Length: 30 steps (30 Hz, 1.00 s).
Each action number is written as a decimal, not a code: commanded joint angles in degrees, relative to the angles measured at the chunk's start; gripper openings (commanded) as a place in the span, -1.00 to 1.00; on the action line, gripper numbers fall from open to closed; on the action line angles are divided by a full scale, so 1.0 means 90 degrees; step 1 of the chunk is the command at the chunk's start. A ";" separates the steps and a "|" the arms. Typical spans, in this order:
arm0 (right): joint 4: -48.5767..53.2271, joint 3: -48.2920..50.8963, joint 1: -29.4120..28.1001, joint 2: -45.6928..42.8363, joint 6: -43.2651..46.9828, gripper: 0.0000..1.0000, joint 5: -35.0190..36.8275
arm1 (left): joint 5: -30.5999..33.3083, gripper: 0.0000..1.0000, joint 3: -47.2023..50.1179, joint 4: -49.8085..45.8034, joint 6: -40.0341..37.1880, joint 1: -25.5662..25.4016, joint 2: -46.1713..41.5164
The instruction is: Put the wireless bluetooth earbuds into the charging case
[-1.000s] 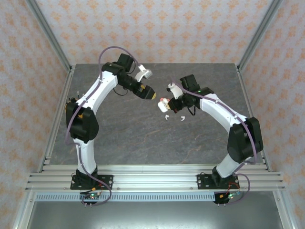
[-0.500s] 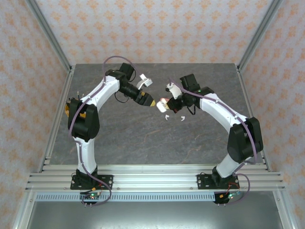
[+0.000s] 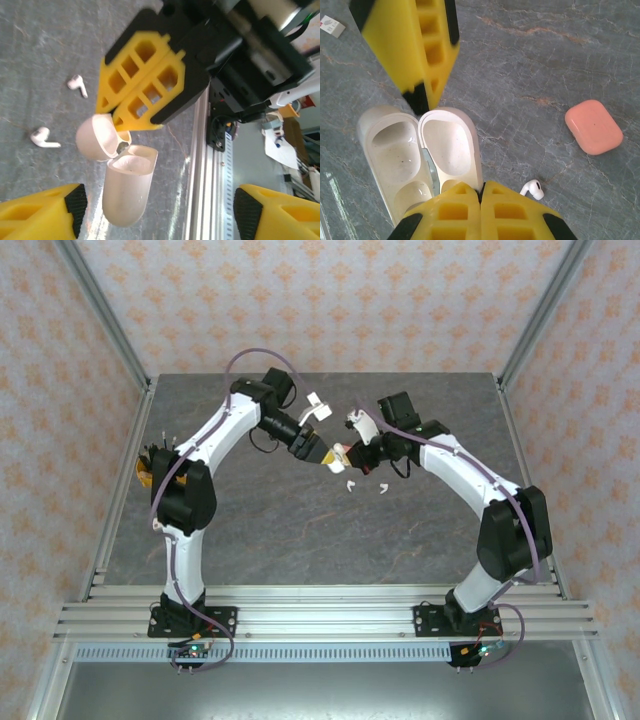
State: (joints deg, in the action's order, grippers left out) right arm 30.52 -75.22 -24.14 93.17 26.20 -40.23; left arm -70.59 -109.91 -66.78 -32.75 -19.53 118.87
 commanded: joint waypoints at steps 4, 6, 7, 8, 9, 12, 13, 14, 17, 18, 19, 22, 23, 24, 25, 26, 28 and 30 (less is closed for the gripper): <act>-0.0120 -0.0248 -0.0052 -0.0254 0.0072 -1.00 -0.0225 | -0.0310 0.44 -0.0386 -0.1013 -0.0684 -0.0076 0.0329; -0.0077 -0.0236 -0.0063 -0.0255 0.0097 -1.00 -0.0202 | -0.0311 0.41 -0.0427 -0.1090 -0.0745 -0.0086 0.0343; -0.0062 -0.0227 -0.0071 -0.0255 0.0107 -1.00 -0.0188 | -0.0311 0.39 -0.0445 -0.1109 -0.0754 -0.0094 0.0347; -0.0052 -0.0209 -0.0088 -0.0269 0.0127 -1.00 -0.0171 | -0.0320 0.38 -0.0453 -0.1150 -0.0791 -0.0095 0.0354; -0.0052 -0.0196 -0.0096 -0.0283 0.0135 -1.00 -0.0155 | -0.0321 0.35 -0.0480 -0.1199 -0.0828 -0.0108 0.0357; -0.0042 -0.0156 -0.0100 -0.0302 0.0146 -1.00 -0.0129 | -0.0340 0.29 -0.0552 -0.1353 -0.0945 -0.0115 0.0432; -0.0035 -0.0158 -0.0108 -0.0306 0.0148 -1.00 -0.0124 | -0.0345 0.26 -0.0593 -0.1442 -0.0984 -0.0125 0.0475; -0.0024 -0.0155 -0.0111 -0.0309 0.0146 -1.00 -0.0123 | -0.0355 0.23 -0.0645 -0.1535 -0.1057 -0.0130 0.0514; -0.0003 -0.0144 -0.0139 -0.0351 0.0163 -1.00 -0.0121 | -0.0370 0.18 -0.0818 -0.1804 -0.1238 -0.0145 0.0646; 0.0004 -0.0138 -0.0147 -0.0368 0.0162 -1.00 -0.0115 | -0.0384 0.16 -0.0846 -0.1828 -0.1253 -0.0140 0.0667; 0.0012 -0.0138 -0.0155 -0.0375 0.0163 -1.00 -0.0105 | -0.0389 0.16 -0.0854 -0.1830 -0.1263 -0.0144 0.0679; 0.0025 -0.0138 -0.0169 -0.0388 0.0161 -1.00 -0.0112 | -0.0396 0.14 -0.0907 -0.1837 -0.1258 -0.0145 0.0716; 0.0026 -0.0138 -0.0180 -0.0390 0.0158 -1.00 -0.0116 | -0.0401 0.10 -0.0927 -0.1849 -0.1256 -0.0145 0.0725; 0.0036 -0.0133 -0.0189 -0.0386 0.0147 -1.00 -0.0104 | -0.0392 0.09 -0.0949 -0.1861 -0.1265 -0.0147 0.0742; 0.0032 -0.0128 -0.0194 -0.0397 0.0143 -1.00 -0.0103 | -0.0389 0.08 -0.0963 -0.1859 -0.1255 -0.0145 0.0752; 0.0028 -0.0114 -0.0198 -0.0398 0.0139 -1.00 -0.0110 | -0.0399 0.08 -0.0972 -0.1858 -0.1254 -0.0145 0.0757; 0.0030 -0.0104 -0.0200 -0.0403 0.0137 -1.00 -0.0101 | -0.0409 0.07 -0.0996 -0.1848 -0.1254 -0.0145 0.0777; 0.0036 -0.0098 -0.0208 -0.0428 0.0141 -1.00 -0.0090 | -0.0418 0.07 -0.1022 -0.1836 -0.1235 -0.0145 0.0786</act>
State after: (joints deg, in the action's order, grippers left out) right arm 30.48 -75.75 -25.65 91.39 26.26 -40.73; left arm -73.08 -116.86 -81.43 -42.57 -20.38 125.43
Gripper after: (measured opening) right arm 0.045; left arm 0.536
